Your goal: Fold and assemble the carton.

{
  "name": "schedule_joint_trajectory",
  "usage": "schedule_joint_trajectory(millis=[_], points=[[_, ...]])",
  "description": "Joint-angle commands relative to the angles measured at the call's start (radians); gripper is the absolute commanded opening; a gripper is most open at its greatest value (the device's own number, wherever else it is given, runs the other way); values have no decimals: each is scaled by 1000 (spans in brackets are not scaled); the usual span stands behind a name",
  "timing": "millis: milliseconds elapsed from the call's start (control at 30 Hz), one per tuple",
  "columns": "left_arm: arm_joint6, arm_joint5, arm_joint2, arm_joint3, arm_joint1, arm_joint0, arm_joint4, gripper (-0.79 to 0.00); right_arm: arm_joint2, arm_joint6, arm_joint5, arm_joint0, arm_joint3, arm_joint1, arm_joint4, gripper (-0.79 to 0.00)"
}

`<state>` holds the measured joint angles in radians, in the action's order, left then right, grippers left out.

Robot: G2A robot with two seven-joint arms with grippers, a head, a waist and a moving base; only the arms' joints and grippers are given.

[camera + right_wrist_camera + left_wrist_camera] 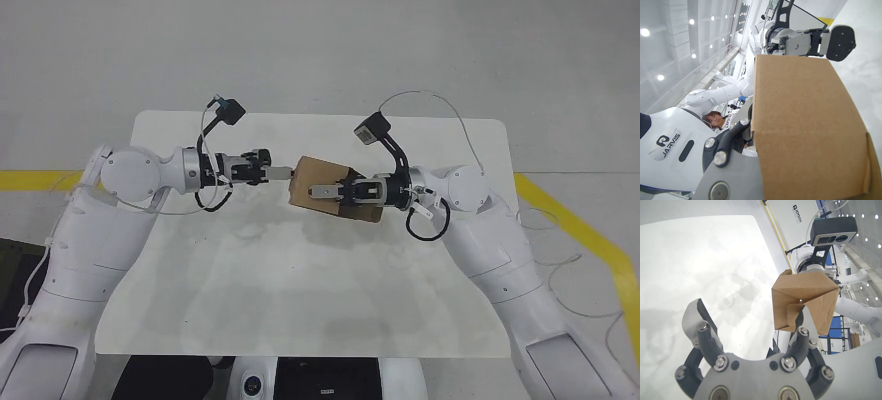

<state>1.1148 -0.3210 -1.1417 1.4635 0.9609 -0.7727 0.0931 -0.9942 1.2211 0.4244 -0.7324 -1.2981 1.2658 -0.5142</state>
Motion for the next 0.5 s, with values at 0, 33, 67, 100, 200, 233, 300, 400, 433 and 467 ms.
schedule_joint_trajectory(millis=[0,33,67,100,200,233,300,400,433,467], points=[[8,-6,1,4,0,-3,11,0,2,2,3,0,-1,1,-10,-785],[12,-10,1,5,0,-4,17,0,3,2,4,0,-1,2,-14,-785],[16,-13,2,5,0,-5,24,0,4,2,7,0,-1,3,-18,-785],[19,-15,2,4,0,-6,30,0,5,3,7,1,-1,3,-21,-785],[28,-24,4,1,0,-7,49,0,6,6,12,2,-1,4,-28,-785],[31,-25,5,-1,0,-7,58,0,6,7,13,2,-1,5,-32,-785],[35,-27,6,-9,1,-7,78,0,5,9,15,2,-1,5,-37,-785],[51,-29,12,-26,3,-5,114,0,4,14,20,0,-3,6,-52,-785],[57,-31,15,-32,3,-4,123,0,4,15,21,-1,-3,6,-56,-785],[63,-33,18,-39,4,-2,133,0,4,18,22,-1,-3,6,-58,-785]])
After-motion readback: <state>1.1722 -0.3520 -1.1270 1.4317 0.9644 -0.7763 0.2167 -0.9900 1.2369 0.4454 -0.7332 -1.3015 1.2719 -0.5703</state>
